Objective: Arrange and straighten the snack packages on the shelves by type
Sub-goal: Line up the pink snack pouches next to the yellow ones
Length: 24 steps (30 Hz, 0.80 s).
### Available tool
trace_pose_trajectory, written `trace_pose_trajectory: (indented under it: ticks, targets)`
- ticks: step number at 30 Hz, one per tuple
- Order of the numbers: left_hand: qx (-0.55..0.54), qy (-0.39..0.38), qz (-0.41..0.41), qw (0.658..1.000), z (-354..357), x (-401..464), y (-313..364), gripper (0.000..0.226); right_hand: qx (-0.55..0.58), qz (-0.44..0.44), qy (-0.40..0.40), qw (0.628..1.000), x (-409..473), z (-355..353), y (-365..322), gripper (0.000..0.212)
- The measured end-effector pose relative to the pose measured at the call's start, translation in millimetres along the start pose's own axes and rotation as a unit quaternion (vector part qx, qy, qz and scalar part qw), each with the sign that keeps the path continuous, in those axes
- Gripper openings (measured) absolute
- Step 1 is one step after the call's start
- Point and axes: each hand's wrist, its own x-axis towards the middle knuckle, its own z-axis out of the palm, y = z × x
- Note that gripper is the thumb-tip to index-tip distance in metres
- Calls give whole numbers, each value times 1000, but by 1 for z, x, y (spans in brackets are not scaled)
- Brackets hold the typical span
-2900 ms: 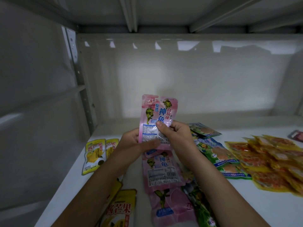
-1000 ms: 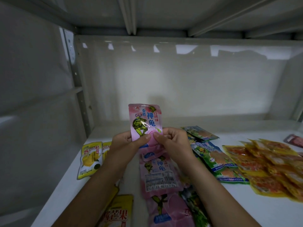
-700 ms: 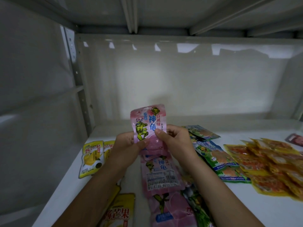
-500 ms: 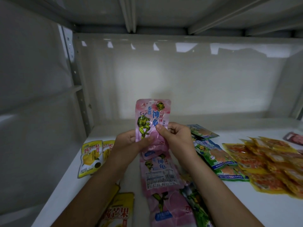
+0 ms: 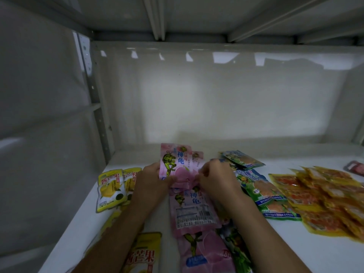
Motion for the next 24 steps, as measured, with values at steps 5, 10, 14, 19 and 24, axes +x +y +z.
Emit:
trace_pose_trajectory:
  ticks: [5, 10, 14, 19, 24]
  targets:
    - [98, -28, -21, 995, -5, 3, -1, 49, -103, -13, -63, 993, -4, -6, -1, 32]
    - [128, -131, -33, 982, -22, 2, 11, 41, -107, 26, -117, 987, -7, -19, -1, 47]
    - [156, -250, -63, 954, -23, -4, 20, 47, -110, 45, -171, 978, -10, -24, -1, 47]
    - [138, -239, -45, 960, -23, -5, 17, 43, -62, 71, -167, 981, -10, -18, -2, 51]
    - [137, -216, -56, 965, -21, -4, 15, 46, -9, 101, -172, 980, -7, -12, 1, 43]
